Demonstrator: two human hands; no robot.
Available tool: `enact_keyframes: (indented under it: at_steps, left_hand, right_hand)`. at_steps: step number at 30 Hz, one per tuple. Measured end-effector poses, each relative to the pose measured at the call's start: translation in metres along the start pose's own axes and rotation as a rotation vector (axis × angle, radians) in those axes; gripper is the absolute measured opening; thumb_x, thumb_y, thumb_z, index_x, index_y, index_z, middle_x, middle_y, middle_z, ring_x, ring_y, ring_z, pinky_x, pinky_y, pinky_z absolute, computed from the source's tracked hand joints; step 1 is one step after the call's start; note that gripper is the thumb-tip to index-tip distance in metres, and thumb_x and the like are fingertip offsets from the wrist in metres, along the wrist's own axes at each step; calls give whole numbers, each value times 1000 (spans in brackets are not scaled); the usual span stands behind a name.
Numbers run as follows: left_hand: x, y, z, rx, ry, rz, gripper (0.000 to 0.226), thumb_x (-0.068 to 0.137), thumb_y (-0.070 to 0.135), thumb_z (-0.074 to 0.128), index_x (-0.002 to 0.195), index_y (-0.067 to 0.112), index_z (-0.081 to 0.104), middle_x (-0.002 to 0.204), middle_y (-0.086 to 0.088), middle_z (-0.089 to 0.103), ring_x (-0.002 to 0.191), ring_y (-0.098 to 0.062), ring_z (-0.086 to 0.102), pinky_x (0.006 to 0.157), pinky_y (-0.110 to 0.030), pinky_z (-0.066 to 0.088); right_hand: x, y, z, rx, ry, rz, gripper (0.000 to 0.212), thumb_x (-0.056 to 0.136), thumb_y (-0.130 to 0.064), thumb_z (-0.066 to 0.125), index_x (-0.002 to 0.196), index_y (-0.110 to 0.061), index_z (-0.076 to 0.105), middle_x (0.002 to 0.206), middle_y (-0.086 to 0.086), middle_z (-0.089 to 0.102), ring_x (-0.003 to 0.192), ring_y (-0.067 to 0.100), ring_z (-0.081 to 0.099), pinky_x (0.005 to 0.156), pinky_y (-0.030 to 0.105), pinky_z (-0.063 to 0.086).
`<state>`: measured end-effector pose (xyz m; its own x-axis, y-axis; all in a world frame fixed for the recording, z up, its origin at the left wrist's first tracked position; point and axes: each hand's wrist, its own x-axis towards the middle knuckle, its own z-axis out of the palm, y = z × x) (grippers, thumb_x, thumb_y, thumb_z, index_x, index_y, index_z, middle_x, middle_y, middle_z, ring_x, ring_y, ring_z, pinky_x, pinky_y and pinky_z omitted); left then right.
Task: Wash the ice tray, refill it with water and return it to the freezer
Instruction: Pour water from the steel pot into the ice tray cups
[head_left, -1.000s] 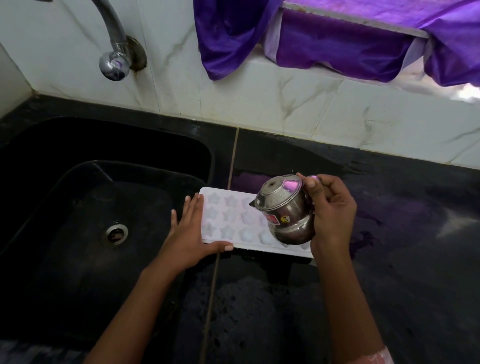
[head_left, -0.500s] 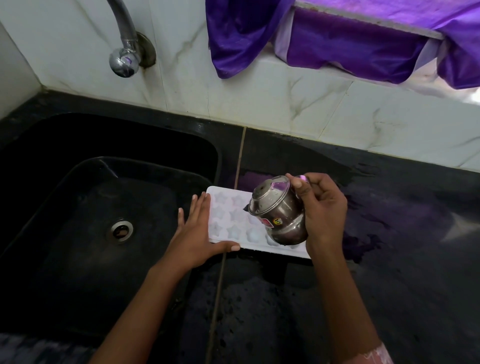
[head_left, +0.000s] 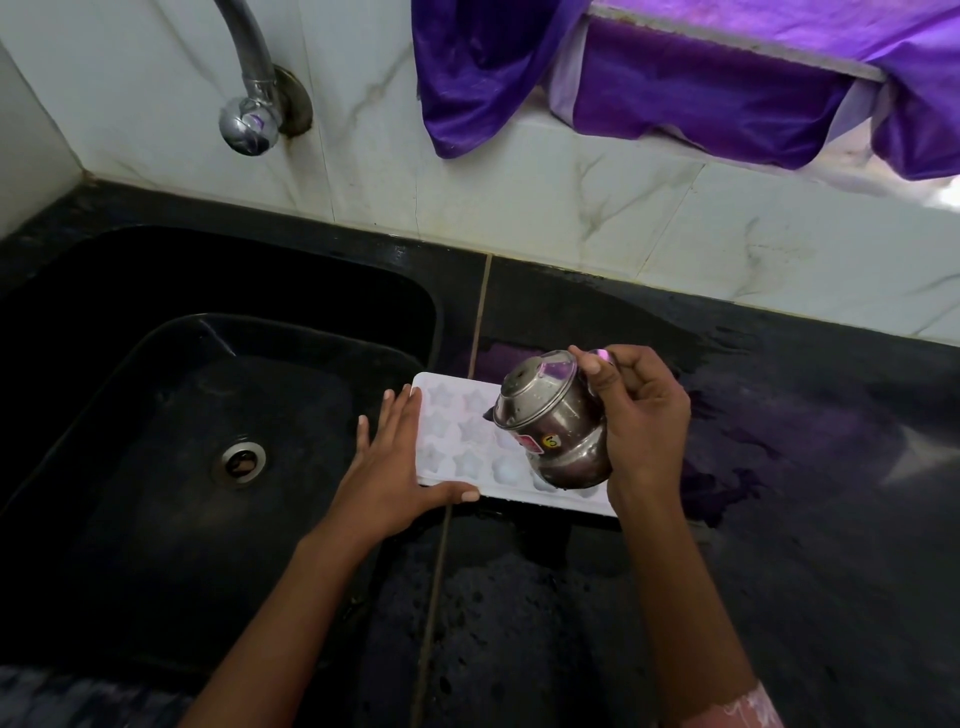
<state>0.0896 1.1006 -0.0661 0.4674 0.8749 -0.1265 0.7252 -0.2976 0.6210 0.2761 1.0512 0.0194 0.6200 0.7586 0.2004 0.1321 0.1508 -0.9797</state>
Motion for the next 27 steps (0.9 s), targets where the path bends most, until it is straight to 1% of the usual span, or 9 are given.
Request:
enact_keyframes:
  at_steps: [2,4,7,9,11,12,14,21,27]
  left_hand:
    - [-1,0,0,4,18,-7,136,41,87,35,147,17,-12,156,6,-16,129,2,-30,108,-29,-20]
    - [-3,0,-1,1,20,-9,135,42,87,36,148,18,-12,156,7,-15,127,3,-32,108,-30,-20]
    - [-4,2,-2,38,2,-22,127,59,79,56,147,18,-12,156,5,-16,127,2,-32,110,-32,-19]
    - [-4,2,-2,45,-4,-29,123,64,75,58,147,18,-13,156,5,-17,128,1,-31,110,-33,-18]
    - [-3,1,-1,53,1,-13,132,53,87,46,147,18,-14,156,5,-17,129,1,-31,109,-32,-19]
    - [-3,0,-1,56,3,-7,133,47,89,37,147,18,-15,156,6,-17,129,1,-31,108,-32,-20]
    - [-3,-1,0,44,11,-6,132,44,89,30,147,19,-16,156,6,-18,130,1,-31,108,-31,-21]
    - [-1,-2,2,6,17,4,133,44,88,33,147,18,-15,156,7,-16,131,2,-30,108,-31,-20]
    - [-1,-3,3,3,19,10,134,44,88,34,147,17,-14,156,6,-15,132,1,-29,107,-31,-21]
  right_hand:
    - [-1,1,1,28,8,24,12,78,-13,69,74,-23,63,73,-3,71,78,16,68,73,26,53]
    - [-1,0,2,64,12,40,8,75,-16,70,75,-21,63,72,-4,71,78,15,68,71,23,53]
    - [-1,-2,4,110,15,52,9,69,-23,68,74,-19,62,69,-8,71,75,10,67,70,19,52]
    - [-1,-2,6,109,15,52,10,68,-26,68,73,-20,62,69,-8,71,75,10,67,70,19,52]
    - [-1,-1,9,89,8,54,8,70,-24,70,73,-21,63,71,-5,71,77,13,68,71,21,53]
    - [-1,-1,10,76,3,57,7,72,-20,70,74,-21,63,72,-3,71,78,14,68,71,22,53]
    - [0,0,12,58,-8,59,9,77,-14,69,75,-20,63,75,-2,71,78,15,68,72,23,54]
    - [0,-1,21,8,-55,34,12,78,-12,69,74,-20,62,75,-3,70,79,14,68,73,27,54]
    - [0,-4,26,-39,-79,18,15,78,-10,70,73,-22,62,75,-2,70,79,17,68,77,38,53]
